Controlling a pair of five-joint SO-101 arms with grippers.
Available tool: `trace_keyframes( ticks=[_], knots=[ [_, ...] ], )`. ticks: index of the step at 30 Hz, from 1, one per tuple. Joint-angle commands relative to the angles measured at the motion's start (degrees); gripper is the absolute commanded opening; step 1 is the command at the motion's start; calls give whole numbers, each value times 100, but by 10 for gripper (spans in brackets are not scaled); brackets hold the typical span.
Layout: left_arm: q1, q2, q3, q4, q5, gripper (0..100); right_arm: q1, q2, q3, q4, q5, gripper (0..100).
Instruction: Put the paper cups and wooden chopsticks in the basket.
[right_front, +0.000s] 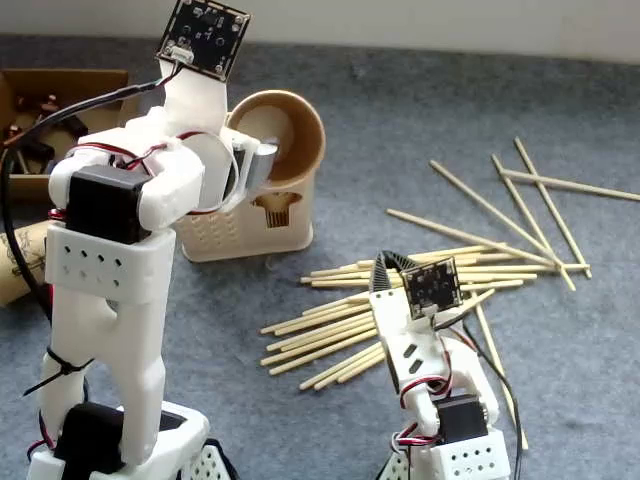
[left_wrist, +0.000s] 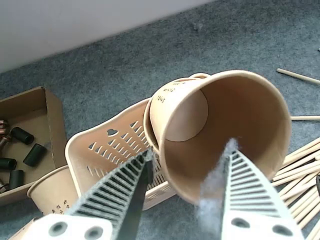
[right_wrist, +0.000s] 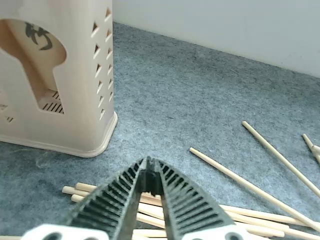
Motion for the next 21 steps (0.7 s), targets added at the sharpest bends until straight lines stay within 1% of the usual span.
trace_keyframes(
  ticks=[1, 5, 8, 12, 16, 19, 21],
  knots=[
    [-101, -48, -259, 0, 18, 229, 40, -22, 840, 31, -26, 10],
    [-101, -66, -391, -44, -44, 229, 40, -22, 840, 31, -26, 10],
    [-101, -13, -716, -88, -422, 228, 40, -22, 840, 31, -26, 10],
    [-101, -57, -866, -229, -413, 228, 40, -22, 840, 31, -26, 10],
    [-101, -66, -1077, -185, -422, 228, 40, -22, 840, 31, -9, 10],
    [-101, -66, -1068, -185, -431, 228, 40, -22, 840, 31, 255, 10],
    [-101, -40, -1068, -185, -431, 228, 40, -22, 840, 31, 273, 10]
  ],
)
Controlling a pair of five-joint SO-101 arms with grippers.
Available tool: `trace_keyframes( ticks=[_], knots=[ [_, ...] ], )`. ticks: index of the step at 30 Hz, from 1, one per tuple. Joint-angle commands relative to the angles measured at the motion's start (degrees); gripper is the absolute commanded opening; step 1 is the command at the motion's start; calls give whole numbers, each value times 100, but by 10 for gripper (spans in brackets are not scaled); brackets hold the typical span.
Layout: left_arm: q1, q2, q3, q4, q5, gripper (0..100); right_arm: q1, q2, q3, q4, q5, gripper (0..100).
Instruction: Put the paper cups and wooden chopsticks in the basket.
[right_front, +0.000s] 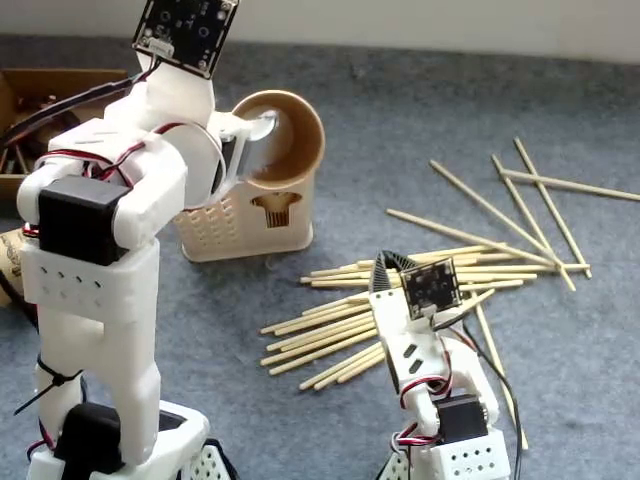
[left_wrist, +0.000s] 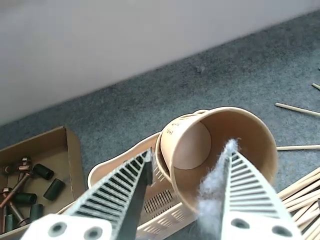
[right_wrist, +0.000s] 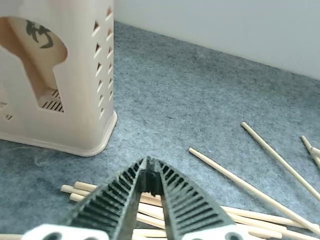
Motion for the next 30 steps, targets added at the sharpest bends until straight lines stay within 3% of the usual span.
trace_keyframes(
  ticks=[1, 6, 17, 25, 30],
  knots=[
    [-92, -31, -224, -149, -62, 227, 40, -22, 840, 31, 167, 10],
    [-101, 31, -145, -387, -70, 227, 40, -22, 840, 31, 176, 10],
    [-769, 910, 585, -2180, -53, 181, 40, -22, 840, 40, 211, 10],
    [-593, 646, 611, -2119, -44, 181, 40, -22, 840, 40, 211, 10],
    [-242, 268, 629, -1371, -62, 182, 40, -22, 840, 40, 211, 10]
  ],
)
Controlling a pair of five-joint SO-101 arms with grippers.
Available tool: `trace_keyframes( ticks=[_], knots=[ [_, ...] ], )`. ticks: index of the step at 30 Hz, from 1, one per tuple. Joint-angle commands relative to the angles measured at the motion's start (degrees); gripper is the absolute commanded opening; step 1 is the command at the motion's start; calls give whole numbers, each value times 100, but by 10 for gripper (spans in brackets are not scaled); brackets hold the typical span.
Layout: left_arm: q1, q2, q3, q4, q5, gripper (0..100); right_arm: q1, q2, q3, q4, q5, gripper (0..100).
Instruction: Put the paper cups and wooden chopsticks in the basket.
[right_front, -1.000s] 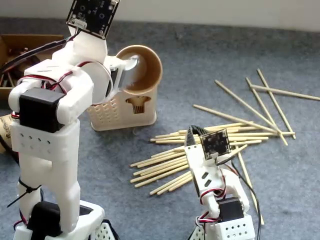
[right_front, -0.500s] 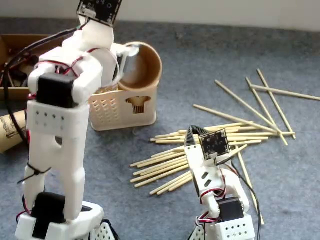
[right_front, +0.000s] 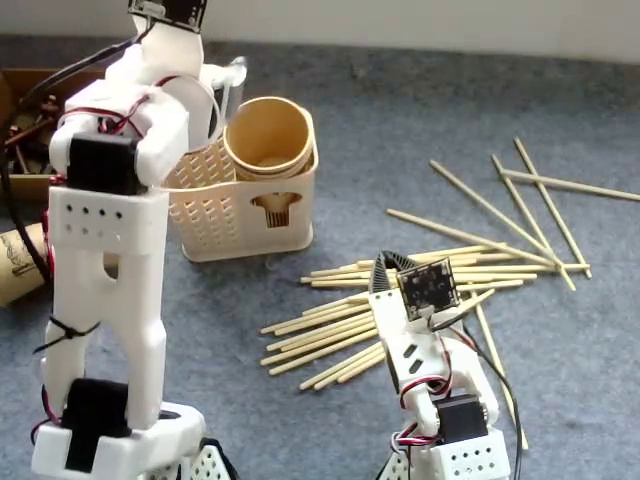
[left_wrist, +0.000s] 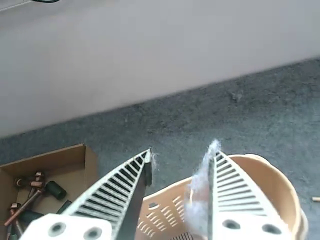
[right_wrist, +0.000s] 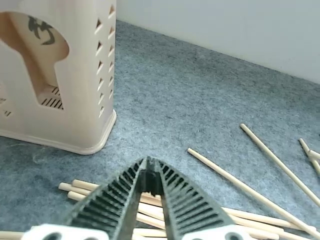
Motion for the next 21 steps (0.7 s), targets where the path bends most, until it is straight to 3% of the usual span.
trace_keyframes(
  ticks=[1, 11, 15, 18, 21],
  knots=[
    [330, -435, -13, 589, -53, 182, 40, -22, 840, 40, 97, 10],
    [321, -549, 84, 1820, -44, 179, 40, -22, 840, 40, 97, 10],
    [338, -549, 1007, 1530, -44, 179, 40, -22, 840, 40, 97, 10],
    [303, -593, 1886, 862, -44, 178, 40, -22, 840, 40, 97, 10],
    [303, -734, 2053, 695, -44, 178, 40, -22, 840, 40, 97, 10]
  ],
)
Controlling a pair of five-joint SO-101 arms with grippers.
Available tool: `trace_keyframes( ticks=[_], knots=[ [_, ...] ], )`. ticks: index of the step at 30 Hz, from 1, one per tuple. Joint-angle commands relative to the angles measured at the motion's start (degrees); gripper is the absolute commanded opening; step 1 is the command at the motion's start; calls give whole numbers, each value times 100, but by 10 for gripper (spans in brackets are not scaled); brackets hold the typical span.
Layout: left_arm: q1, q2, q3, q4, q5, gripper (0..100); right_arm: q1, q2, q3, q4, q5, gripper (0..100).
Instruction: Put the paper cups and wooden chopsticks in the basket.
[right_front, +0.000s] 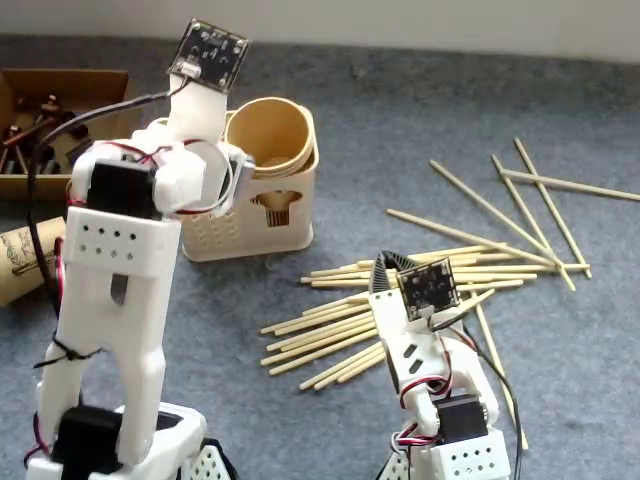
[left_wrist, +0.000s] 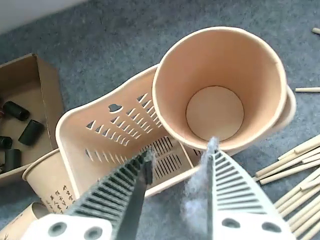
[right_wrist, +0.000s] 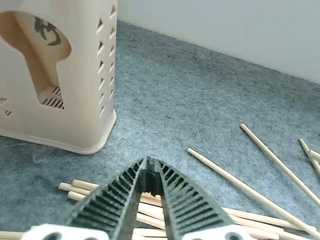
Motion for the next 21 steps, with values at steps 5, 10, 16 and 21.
trace_keyframes(
  ticks=[5, 10, 16, 21],
  knots=[
    [101, -884, -251, -167, -53, 178, 40, -22, 840, 40, 88, 10],
    [-374, -1508, -409, -167, -62, 180, 40, -22, 840, 40, 88, 10],
    [-1516, -1719, -180, -158, -70, 181, 40, -22, 840, 40, 88, 10],
    [-2422, -1719, 163, -158, -79, 182, 40, -22, 840, 40, 88, 10]
  ],
)
